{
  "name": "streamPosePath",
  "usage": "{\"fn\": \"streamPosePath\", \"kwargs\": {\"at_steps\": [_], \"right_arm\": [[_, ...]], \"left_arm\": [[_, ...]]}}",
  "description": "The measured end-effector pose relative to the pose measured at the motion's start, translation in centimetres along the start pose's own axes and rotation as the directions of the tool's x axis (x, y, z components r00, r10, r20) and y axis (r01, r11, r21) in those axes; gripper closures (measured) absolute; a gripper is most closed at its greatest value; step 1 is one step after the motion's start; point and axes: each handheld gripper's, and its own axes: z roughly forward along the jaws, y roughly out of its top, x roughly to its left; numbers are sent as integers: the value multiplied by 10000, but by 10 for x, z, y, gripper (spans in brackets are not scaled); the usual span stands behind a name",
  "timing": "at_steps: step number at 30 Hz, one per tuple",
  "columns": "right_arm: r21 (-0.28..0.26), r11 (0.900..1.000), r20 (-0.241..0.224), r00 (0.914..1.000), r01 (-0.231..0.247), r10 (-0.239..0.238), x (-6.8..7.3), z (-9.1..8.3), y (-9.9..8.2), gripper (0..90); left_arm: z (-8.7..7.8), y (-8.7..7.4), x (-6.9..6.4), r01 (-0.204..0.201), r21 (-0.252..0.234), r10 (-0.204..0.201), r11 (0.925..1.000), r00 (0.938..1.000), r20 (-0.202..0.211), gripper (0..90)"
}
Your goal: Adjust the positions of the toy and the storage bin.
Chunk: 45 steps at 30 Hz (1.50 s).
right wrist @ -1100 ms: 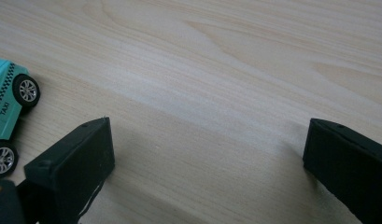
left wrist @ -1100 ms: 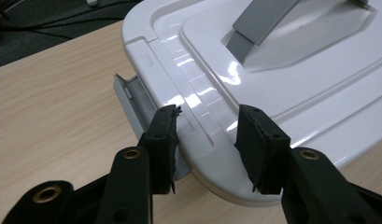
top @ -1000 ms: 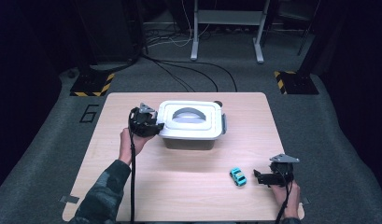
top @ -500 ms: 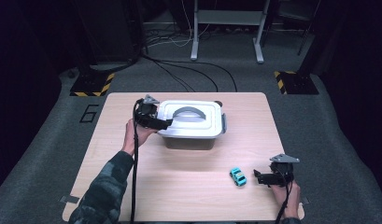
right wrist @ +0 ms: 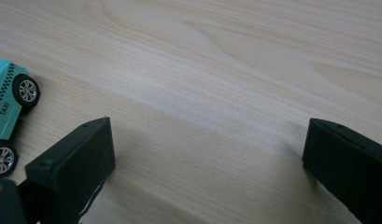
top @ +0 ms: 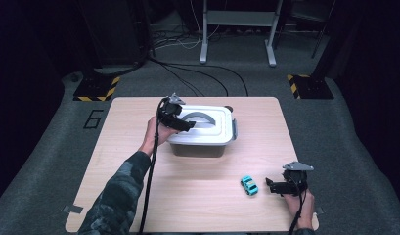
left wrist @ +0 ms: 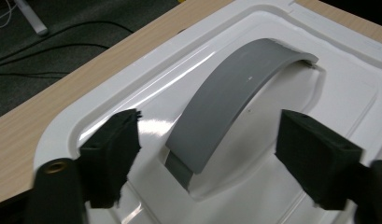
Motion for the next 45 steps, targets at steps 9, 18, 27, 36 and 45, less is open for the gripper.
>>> {"fn": "streamPosePath", "kwargs": {"at_steps": [9,18,27,36,45], "right_arm": [[-4,10000,-3,10000,4,-4,0,0,0,16],[-12,10000,-1,10000,-2,2,0,0,0,17],[-18,10000,0,10000,14,-14,0,0,0,18],[-17,10000,4,10000,13,-13,0,0,0,18],[-19,10000,0,10000,16,-16,0,0,0,18]], "left_arm": [[7,0,-4,-199,171,204,9997,9993,-317,557],[3,-2,-7,-183,284,198,9994,9985,-516,603],[-10,-11,-21,49,550,-7,9985,9971,-766,616],[-14,-12,-19,-127,466,132,9988,9999,-107,497],[-3,4,-20,-542,176,525,9984,9950,846,478]]}}
